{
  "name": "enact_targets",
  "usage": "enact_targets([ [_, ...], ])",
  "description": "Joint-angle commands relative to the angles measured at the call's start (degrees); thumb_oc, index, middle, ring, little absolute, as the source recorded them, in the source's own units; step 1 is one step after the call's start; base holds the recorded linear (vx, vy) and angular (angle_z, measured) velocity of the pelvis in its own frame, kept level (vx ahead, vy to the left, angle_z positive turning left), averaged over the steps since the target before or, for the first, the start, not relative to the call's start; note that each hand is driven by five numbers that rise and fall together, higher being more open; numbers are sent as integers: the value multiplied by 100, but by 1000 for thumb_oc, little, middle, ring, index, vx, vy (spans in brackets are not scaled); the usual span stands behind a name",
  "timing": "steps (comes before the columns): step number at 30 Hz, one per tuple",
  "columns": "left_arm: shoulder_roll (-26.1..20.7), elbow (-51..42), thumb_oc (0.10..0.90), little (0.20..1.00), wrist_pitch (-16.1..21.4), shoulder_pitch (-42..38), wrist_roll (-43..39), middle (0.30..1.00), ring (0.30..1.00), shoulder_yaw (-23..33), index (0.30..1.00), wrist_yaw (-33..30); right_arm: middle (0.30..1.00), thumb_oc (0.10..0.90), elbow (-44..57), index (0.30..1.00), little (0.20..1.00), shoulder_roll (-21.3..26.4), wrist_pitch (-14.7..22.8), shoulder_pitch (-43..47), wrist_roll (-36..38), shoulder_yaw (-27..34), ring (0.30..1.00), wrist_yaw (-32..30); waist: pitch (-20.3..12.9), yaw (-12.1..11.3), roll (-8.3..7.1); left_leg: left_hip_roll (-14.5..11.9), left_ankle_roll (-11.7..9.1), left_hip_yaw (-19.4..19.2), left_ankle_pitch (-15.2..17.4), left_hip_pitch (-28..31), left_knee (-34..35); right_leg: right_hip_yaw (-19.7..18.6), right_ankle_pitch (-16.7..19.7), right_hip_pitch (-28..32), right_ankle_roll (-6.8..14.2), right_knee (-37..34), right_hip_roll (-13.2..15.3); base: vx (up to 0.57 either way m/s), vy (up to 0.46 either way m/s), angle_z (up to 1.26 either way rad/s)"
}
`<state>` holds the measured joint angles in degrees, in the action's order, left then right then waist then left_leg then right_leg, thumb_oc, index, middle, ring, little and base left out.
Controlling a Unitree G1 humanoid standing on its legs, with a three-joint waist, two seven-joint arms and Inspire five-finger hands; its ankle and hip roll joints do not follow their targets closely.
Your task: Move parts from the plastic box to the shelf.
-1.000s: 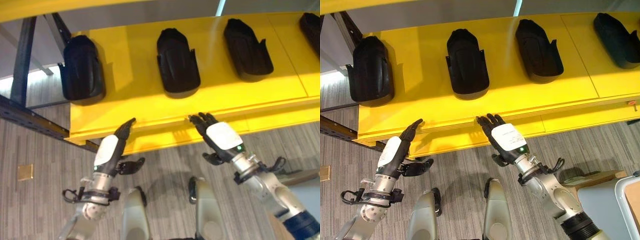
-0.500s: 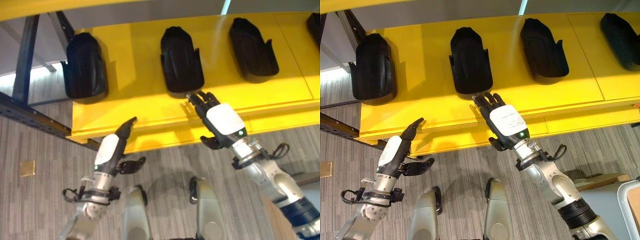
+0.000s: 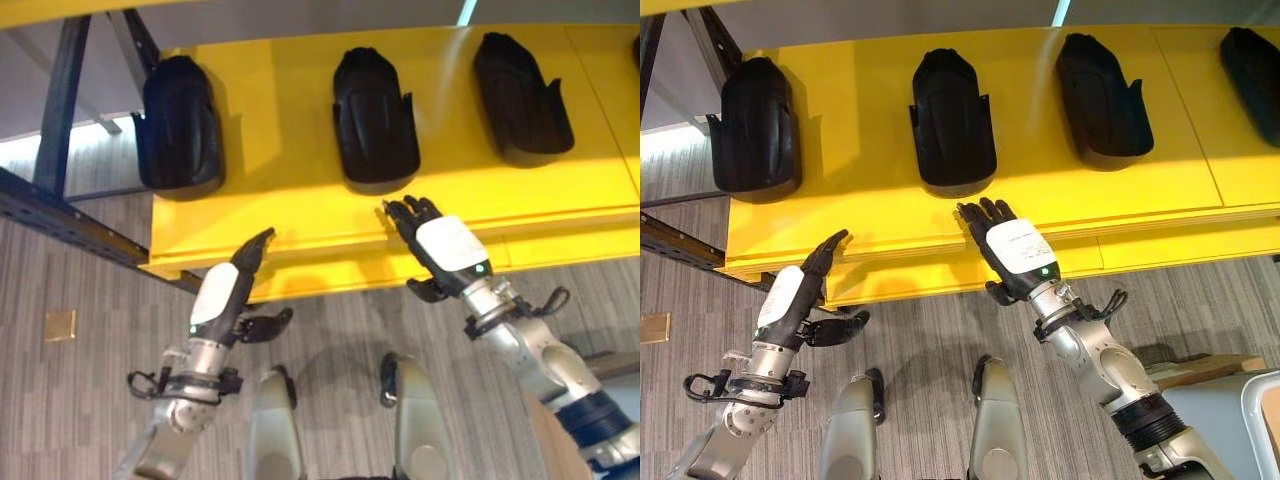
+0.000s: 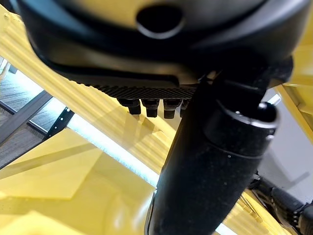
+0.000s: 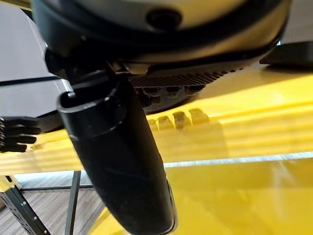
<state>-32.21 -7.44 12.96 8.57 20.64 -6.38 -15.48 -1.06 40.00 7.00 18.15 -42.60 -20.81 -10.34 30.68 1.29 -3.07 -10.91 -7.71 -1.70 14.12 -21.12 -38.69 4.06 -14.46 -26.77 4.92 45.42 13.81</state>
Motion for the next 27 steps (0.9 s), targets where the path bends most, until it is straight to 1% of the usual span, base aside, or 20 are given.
enact_targets([
  [1, -160, -276, 900, 1000, 12, 305, -164, 1000, 1000, 378, 1000, -118, 1000, 900, 210, 1000, 1000, -105, 118, 595, 226, 174, 1000, -273, -346, -171, -139, -224, -14, 309, -428, -106, 211, -446, 504, 379, 406, -513, 371, 0, 0, 0],
  [5, -165, -282, 900, 1000, 16, 303, -176, 1000, 1000, 406, 1000, -89, 1000, 900, 38, 1000, 1000, -57, 79, 629, 63, 88, 1000, -206, -325, -208, -113, -215, -10, 338, -420, -129, 200, -436, 489, 363, 410, -490, 383, 8, -2, 3],
  [10, -152, -293, 900, 1000, 25, 336, -197, 1000, 1000, 424, 1000, -77, 1000, 900, -73, 1000, 1000, -19, 72, 743, 9, 44, 1000, -202, -307, -221, -96, -196, -8, 349, -412, -167, 174, -438, 477, 323, 408, -457, 387, 0, 0, 0],
  [17, -182, -259, 900, 1000, 13, 323, -227, 1000, 1000, 415, 1000, -83, 1000, 900, -308, 1000, 1000, -36, 38, 1039, -50, -178, 1000, -183, -253, -275, -70, -171, 10, 362, -380, -214, 103, -453, 466, 266, 399, -402, 405, 0, 0, 0],
  [22, -194, -284, 900, 1000, 4, 316, -254, 1000, 1000, 431, 1000, -64, 1000, 900, -467, 1000, 1000, -93, 10, 1196, -30, -300, 1000, -163, -230, -306, -54, -158, 24, 379, -367, -255, 72, -464, 461, 227, 401, -372, 408, 0, 0, 0],
  [23, -181, -265, 900, 1000, -3, 321, -271, 1000, 1000, 444, 1000, -83, 1000, 900, -552, 1000, 1000, -165, -12, 1184, 92, -294, 1000, -160, -220, -320, -53, -150, 35, 385, -363, -269, 55, -456, 459, 209, 400, -354, 414, 0, 0, 0],
  [27, -152, -223, 900, 1000, -15, 333, -313, 1000, 1000, 461, 1000, -83, 1000, 900, -727, 1000, 1000, -234, -71, 1218, 184, -323, 1000, -131, -219, -345, -47, -139, 41, 380, -355, -292, 43, -449, 462, 202, 398, -341, 427, 0, 0, 0],
])
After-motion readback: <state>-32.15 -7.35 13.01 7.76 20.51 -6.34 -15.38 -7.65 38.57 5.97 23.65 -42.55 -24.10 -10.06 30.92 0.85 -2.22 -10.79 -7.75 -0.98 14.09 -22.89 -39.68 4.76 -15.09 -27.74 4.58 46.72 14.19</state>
